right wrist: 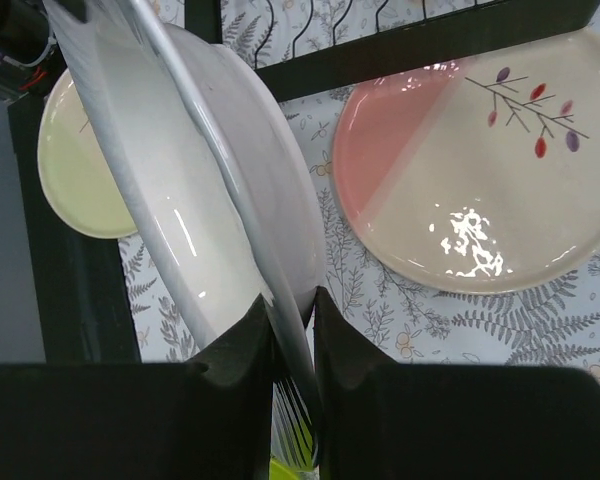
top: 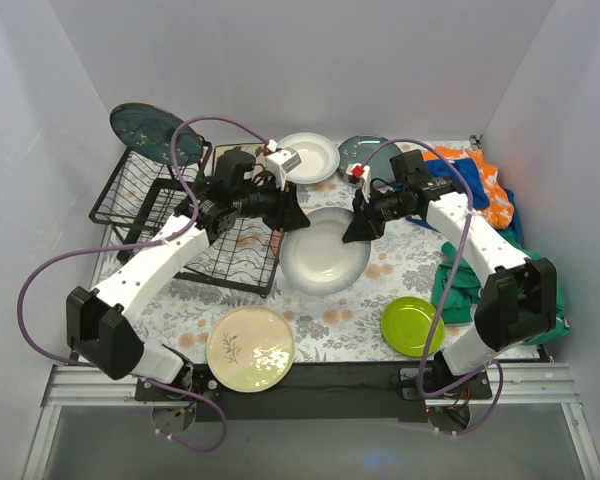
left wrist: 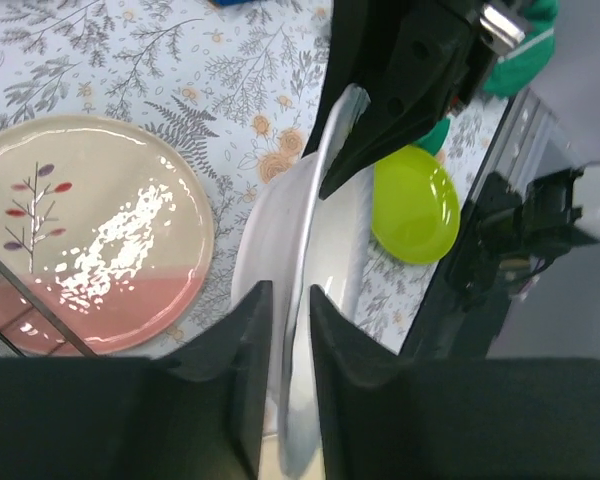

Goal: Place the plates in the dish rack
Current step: Pass the plate from the left arm to the right, then insert the plate into the dish rack

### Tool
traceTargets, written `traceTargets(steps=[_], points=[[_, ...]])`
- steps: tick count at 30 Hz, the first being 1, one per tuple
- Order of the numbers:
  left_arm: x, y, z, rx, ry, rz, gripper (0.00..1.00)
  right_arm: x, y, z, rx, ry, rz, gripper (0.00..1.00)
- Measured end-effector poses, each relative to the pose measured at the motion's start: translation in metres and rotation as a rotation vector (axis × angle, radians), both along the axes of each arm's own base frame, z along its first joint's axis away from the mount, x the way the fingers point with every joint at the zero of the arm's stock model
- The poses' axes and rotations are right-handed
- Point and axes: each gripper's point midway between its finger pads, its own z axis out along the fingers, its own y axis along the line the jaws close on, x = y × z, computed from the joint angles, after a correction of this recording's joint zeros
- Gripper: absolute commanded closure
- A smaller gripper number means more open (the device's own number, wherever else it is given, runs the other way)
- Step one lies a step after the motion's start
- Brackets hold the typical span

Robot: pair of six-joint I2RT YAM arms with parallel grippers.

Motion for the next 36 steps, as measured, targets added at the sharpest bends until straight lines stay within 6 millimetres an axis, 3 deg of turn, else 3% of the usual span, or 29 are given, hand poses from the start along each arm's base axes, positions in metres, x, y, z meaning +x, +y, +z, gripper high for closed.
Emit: traceTargets(steps=[6, 13, 21, 32, 36], points=[[0.000, 0.014, 0.023, -0.041, -0.045, 0.113, 0.43, 0.002, -0.005, 0.007, -0.029, -0.054, -0.060, 0.99], [0.003, 0.033, 0.050, -0.076, -0.101, 0.254, 0.28, 0.002, -0.006, 0.008, -0.037, -0.063, -0.099, 0.99], [0.013, 0.062, 0.081, -0.068, -0.179, 0.427, 0.24, -0.004, -0.001, 0.014, -0.035, -0.068, -0.100, 0.99], [0.018, 0.091, 0.163, -0.138, -0.320, 0.585, 0.20, -0.011, 0.011, 0.021, -0.028, -0.074, -0.094, 0.99], [0.015, 0.105, 0.209, -0.192, -0.389, 0.642, 0.19, -0.012, 0.018, 0.029, -0.027, -0.091, -0.092, 0.99]])
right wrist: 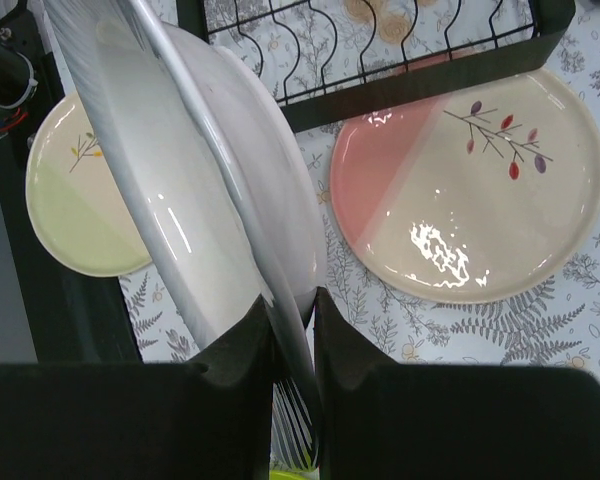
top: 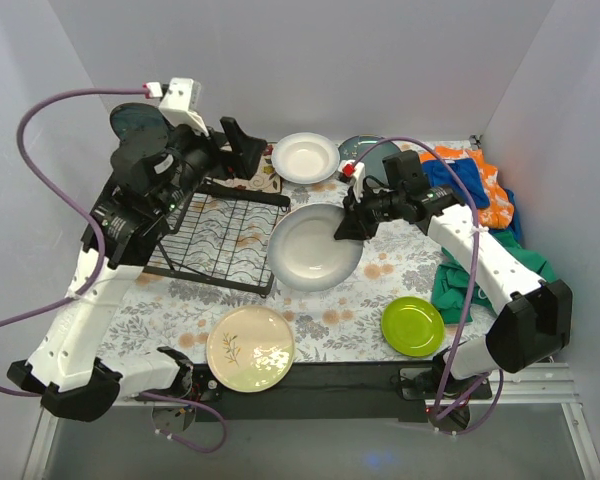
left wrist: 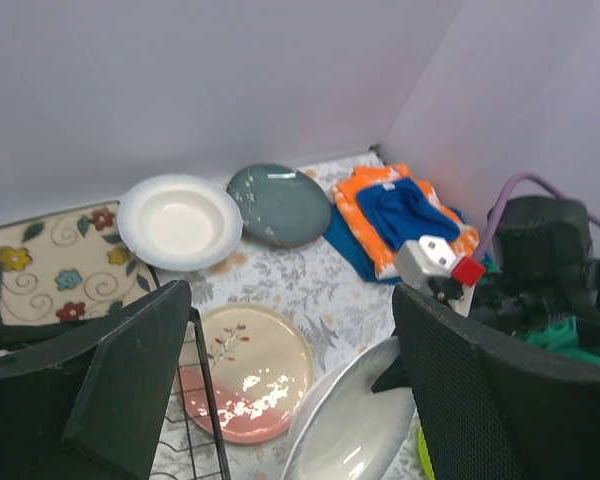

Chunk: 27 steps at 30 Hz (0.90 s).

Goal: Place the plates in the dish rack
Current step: Insert the plate into the dish rack

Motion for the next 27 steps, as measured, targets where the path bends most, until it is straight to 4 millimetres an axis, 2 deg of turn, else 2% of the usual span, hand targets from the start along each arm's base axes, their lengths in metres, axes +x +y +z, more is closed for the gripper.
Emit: traceTargets(steps=[5, 8, 11, 17, 27], points=[[-0.006, 0.018, 0.055, -0.060, -0.098, 0.066, 0.18, 0.000, 0.015, 0.023, 0.020, -0.047, 0.010, 0.99], [-0.009, 0.026, 0.074, -0.087, -0.130, 0.099, 0.17, 0.001, 0.024, 0.040, 0.041, -0.080, 0.013, 0.99], [-0.010, 0.030, 0.077, -0.098, -0.119, 0.120, 0.16, 0.001, 0.032, 0.056, 0.064, -0.105, 0.017, 0.99], [-0.004, 0.029, 0.066, -0.096, -0.070, 0.139, 0.16, 0.004, 0.047, 0.085, 0.103, -0.133, 0.010, 0.99], [-0.006, 0.032, 0.072, -0.122, -0.069, 0.153, 0.16, 0.000, 0.073, 0.111, 0.143, -0.124, 0.010, 0.99]])
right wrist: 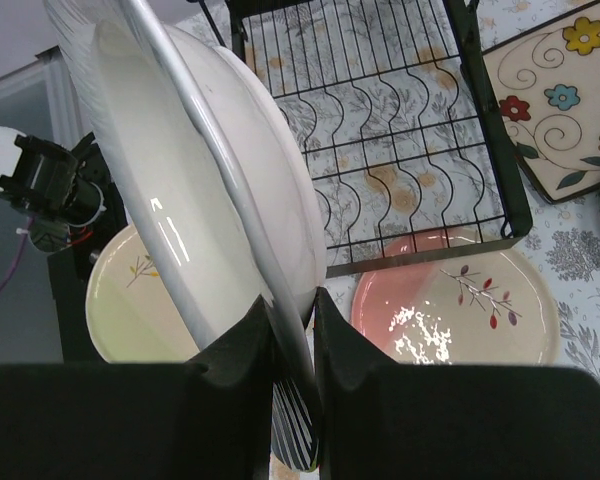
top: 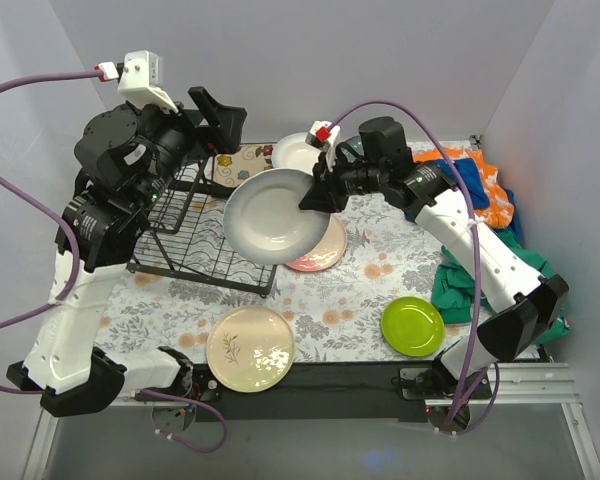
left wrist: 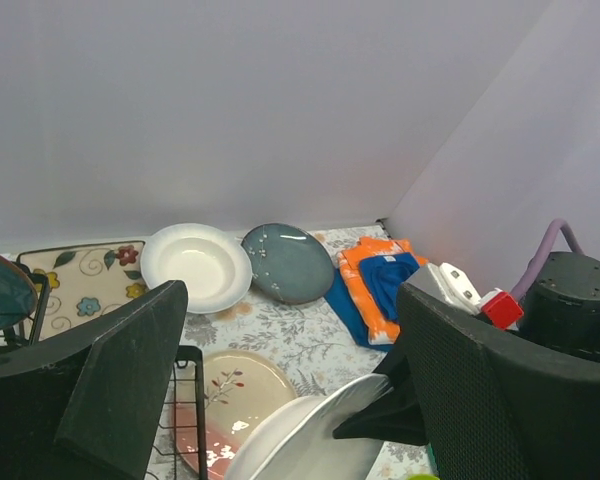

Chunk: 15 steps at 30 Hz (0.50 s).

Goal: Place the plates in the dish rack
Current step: Insert the plate into the dish rack

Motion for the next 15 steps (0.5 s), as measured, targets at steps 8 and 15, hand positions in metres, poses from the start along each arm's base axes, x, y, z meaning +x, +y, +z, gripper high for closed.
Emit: traceTargets(steps=[8, 15], points=[[-0.004, 0.008, 0.028, -0.051, -0.049, 0.025, 0.16, 0.011, 0.028, 0.031, 0.056, -0.001, -0.024, 0.99], [-0.007, 0.016, 0.040, -0.090, -0.067, 0.058, 0.15, 0.027, 0.054, 0.061, 0.117, -0.037, -0.077, 0.99]])
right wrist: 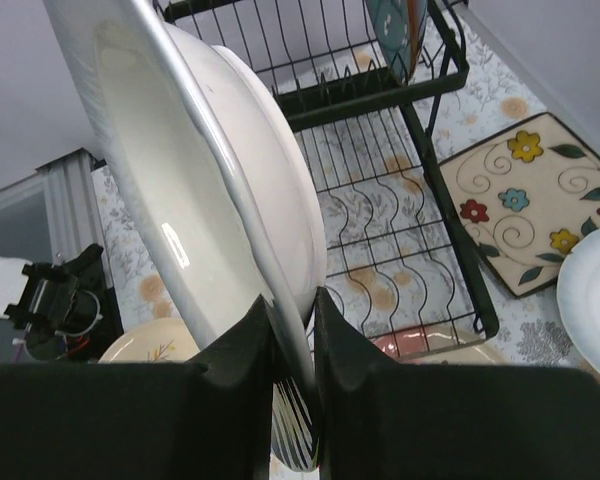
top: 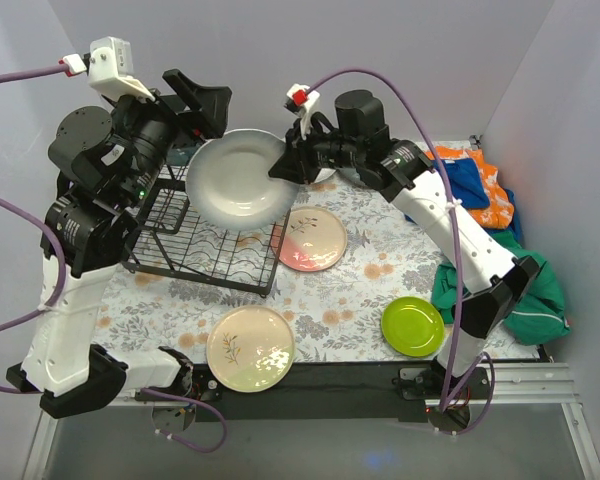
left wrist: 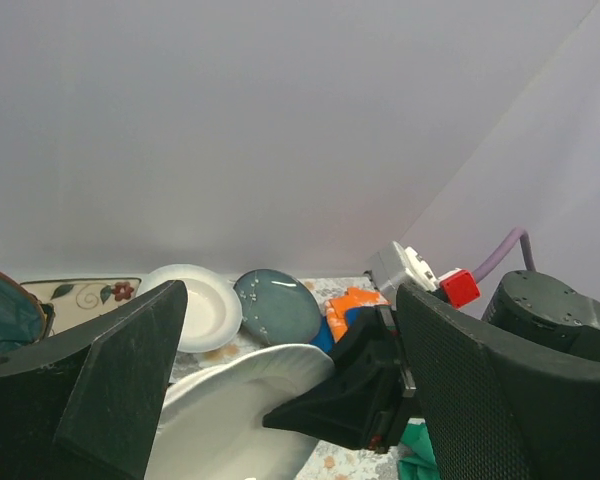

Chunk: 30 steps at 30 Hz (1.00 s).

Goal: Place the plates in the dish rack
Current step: Insert the plate into the dish rack

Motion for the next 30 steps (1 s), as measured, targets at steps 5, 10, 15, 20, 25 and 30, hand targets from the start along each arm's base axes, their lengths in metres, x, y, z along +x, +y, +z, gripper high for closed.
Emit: traceTargets(steps=[5, 10, 15, 20, 25, 30], points=[[0.001, 0.004, 0.001, -0.015, 0.003, 0.022, 0.15, 0.010, 0.035, 0.010, 0.023, -0.040, -0.015, 0.99], [-0.001, 0.008, 0.007, -0.028, -0.009, 0.034, 0.15, 0.022, 0.071, 0.010, 0.051, -0.068, -0.029, 0.99], [-0.010, 0.016, 0.022, -0.051, -0.047, 0.046, 0.15, 0.035, 0.095, 0.004, 0.072, -0.092, -0.052, 0.99], [-0.019, 0.025, 0.033, -0.068, -0.081, 0.063, 0.15, 0.047, 0.109, 0.006, 0.106, -0.126, -0.084, 0.99], [-0.021, 0.030, 0.036, -0.068, -0.093, 0.080, 0.15, 0.059, 0.120, 0.020, 0.173, -0.173, -0.118, 0.99], [-0.022, 0.034, 0.037, -0.066, -0.097, 0.095, 0.15, 0.066, 0.139, 0.035, 0.255, -0.242, -0.147, 0.99]])
